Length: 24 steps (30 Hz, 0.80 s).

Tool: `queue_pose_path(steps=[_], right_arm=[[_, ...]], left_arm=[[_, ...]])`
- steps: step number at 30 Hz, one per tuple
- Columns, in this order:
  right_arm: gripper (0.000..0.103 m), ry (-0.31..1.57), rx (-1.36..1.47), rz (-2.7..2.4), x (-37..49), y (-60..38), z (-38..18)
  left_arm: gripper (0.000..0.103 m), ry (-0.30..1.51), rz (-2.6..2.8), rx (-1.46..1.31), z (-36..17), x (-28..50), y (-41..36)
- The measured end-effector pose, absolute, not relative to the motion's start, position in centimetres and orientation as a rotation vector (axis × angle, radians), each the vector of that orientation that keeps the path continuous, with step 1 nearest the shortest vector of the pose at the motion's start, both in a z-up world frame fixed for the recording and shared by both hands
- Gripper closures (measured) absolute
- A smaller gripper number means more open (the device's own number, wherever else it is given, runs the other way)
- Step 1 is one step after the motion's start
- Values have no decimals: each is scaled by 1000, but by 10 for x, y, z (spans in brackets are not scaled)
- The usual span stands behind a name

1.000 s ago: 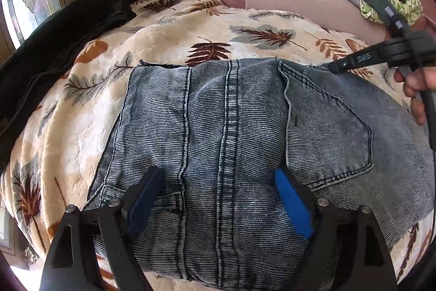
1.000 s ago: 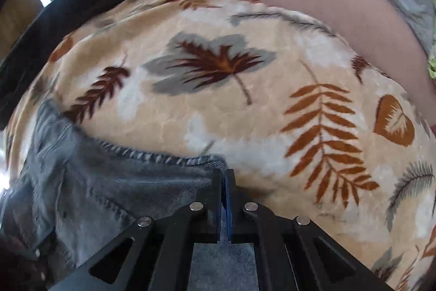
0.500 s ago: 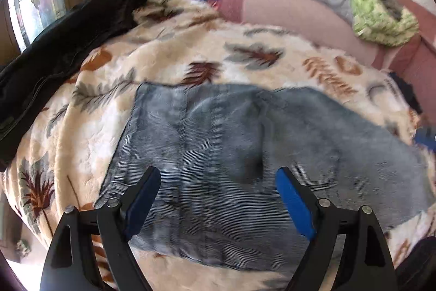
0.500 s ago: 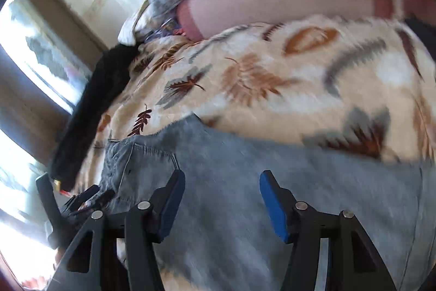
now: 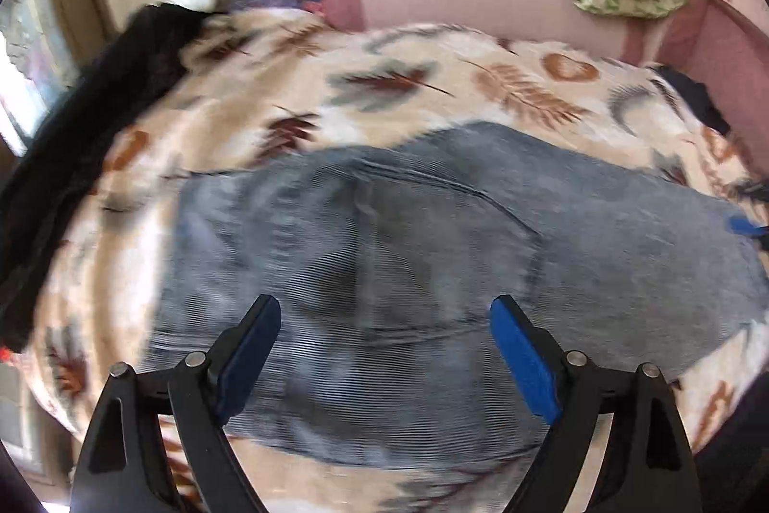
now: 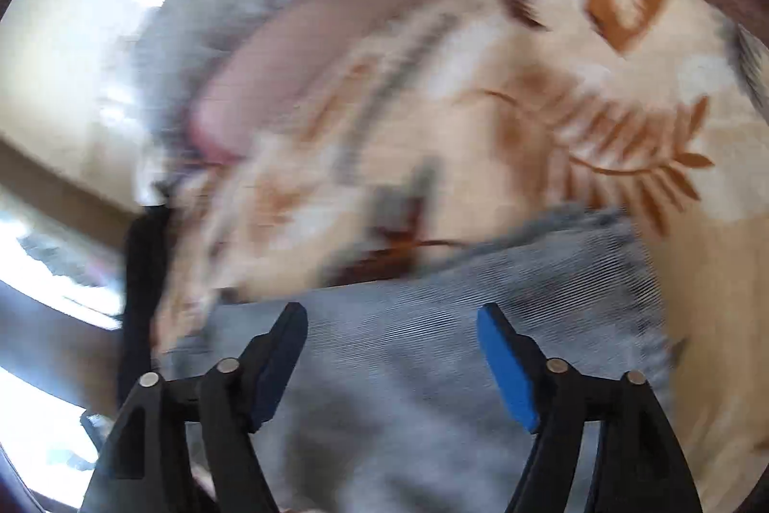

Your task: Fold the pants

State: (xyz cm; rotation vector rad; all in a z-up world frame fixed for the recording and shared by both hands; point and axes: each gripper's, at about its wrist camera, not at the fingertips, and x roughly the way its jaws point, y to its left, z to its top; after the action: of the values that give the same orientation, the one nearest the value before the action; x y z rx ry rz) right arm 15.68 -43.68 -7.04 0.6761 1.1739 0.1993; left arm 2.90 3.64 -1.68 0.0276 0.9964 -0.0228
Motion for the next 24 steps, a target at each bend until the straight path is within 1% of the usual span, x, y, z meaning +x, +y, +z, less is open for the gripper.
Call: queue_pose_path(steps=[1,2,3,4,6,8,10,13,16,19,21,24], right_arm=[[32,1147,710,205,157,-441,-71],[32,1128,734,198,154,-444,-58],[32,1103,715,210,151,-440,-43],[32,1066,682,236,145,-435,-27],[31,1045,641,312,128,-419,-5],[31,1046,646,373,106,-405,4],[31,1081,708,436,80,-393,-4],[31,1130,780,430,51,-392,-22],[31,1057,895,350,17,-408,-23],[31,972,950,148,-8,-447,-13],[31,947,949,35,-19,-470,-12],[31,1008,966,-3,-10,-485,-28]], left_arm=[[14,1078,-50,56,-33,35,29],[14,1158,-41,114,-50,41,23],[12,1146,-24,178,-56,40,17],[12,1096,-17,207,-52,36,13],[12,1097,-9,220,-47,35,11],[12,1060,1,210,-36,33,12],[12,1008,-23,178,-22,28,9],[13,1010,-133,72,-10,25,-4],[12,1023,-289,-30,-2,27,-35],[12,992,-345,-72,6,32,-70],[12,998,-366,-82,1,39,-90],[12,1063,-338,-6,-23,50,-113]])
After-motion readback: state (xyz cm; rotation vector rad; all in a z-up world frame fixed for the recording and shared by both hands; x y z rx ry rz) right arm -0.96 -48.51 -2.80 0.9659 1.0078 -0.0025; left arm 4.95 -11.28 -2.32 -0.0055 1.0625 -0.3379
